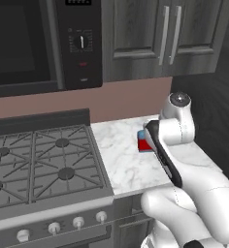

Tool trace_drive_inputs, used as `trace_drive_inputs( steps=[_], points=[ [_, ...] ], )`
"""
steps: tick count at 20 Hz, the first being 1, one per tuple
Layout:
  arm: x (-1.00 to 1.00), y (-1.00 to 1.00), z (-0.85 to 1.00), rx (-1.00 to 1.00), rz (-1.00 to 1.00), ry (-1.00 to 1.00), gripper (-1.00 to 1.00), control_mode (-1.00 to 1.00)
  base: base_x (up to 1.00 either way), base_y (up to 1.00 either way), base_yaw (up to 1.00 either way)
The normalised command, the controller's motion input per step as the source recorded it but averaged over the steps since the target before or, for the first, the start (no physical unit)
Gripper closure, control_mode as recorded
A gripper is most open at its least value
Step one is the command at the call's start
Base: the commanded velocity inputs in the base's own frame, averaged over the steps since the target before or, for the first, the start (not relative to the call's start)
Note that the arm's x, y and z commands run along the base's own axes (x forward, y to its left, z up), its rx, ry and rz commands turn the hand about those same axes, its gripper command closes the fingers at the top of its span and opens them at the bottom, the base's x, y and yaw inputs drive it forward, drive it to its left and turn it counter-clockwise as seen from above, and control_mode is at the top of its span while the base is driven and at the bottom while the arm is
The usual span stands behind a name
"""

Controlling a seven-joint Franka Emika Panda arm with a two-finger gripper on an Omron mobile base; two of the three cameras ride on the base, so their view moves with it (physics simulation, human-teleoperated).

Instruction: Place the drinks on the dining counter in a tight cluster.

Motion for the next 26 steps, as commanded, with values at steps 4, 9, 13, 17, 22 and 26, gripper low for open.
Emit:
trace_drive_inputs(
  steps=[4, 9, 13, 17, 22, 26],
  points=[
    [0.11, 0.0, -0.01, -0.02, 0.0, 0.0, -1.0, -1.0, 0.0, 0.0, 0.0],
    [0.03, 0.0, -0.1, 0.0, 0.0, 0.0, -1.0, -1.0, 0.0, 0.0, 0.0],
    [0.1, 0.0, -0.11, 0.0, 0.0, 0.0, -1.0, -1.0, 0.0, 0.0, 0.0],
    [0.15, 0.0, -0.03, 0.0, 0.0, 0.0, -1.0, -1.0, 0.0, 0.0, 0.0],
    [0.16, 0.0, -0.02, 0.0, 0.0, 0.0, -1.0, -1.0, 0.0, 0.0, 0.0],
    [0.16, 0.0, 0.0, 0.0, 0.0, 0.0, -1.0, -1.0, 0.0, 0.0, 0.0]
  ],
)
